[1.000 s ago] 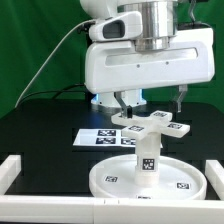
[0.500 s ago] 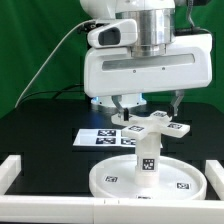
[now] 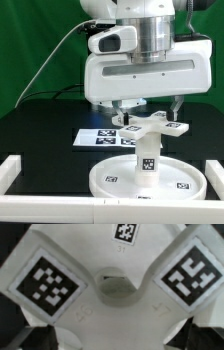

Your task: Assemble round table

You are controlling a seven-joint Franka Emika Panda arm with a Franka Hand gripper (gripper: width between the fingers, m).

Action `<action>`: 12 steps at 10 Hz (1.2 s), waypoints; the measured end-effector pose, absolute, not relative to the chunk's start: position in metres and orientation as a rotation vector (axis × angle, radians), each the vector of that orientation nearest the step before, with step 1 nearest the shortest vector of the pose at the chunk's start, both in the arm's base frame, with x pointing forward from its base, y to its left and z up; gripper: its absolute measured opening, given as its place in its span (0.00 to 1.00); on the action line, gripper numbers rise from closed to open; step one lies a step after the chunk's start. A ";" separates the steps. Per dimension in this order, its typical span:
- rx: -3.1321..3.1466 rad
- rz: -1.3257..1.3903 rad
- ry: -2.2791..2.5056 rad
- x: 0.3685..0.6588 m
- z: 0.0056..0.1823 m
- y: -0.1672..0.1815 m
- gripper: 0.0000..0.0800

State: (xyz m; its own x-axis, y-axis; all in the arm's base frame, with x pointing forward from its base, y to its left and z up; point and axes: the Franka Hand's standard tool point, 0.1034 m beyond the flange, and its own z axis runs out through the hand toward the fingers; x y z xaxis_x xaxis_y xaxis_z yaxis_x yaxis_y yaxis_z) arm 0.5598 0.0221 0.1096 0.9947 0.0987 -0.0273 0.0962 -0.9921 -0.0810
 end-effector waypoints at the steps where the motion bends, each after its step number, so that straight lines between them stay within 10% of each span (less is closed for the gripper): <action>1: -3.058 0.050 -0.151 0.559 0.108 0.023 0.81; 4: -3.059 0.051 -0.111 0.560 0.108 0.023 0.54; 12: -2.954 0.069 0.847 0.561 0.107 0.029 0.55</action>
Offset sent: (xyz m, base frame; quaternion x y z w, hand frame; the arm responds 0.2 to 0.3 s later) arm 0.0000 0.0000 0.0000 0.0000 0.0000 0.0650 0.9979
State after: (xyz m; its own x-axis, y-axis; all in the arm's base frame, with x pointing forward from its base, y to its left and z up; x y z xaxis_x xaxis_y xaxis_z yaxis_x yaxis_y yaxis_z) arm 0.5610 0.0290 0.1071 0.8472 -0.5277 -0.0614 -0.5307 -0.8459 -0.0524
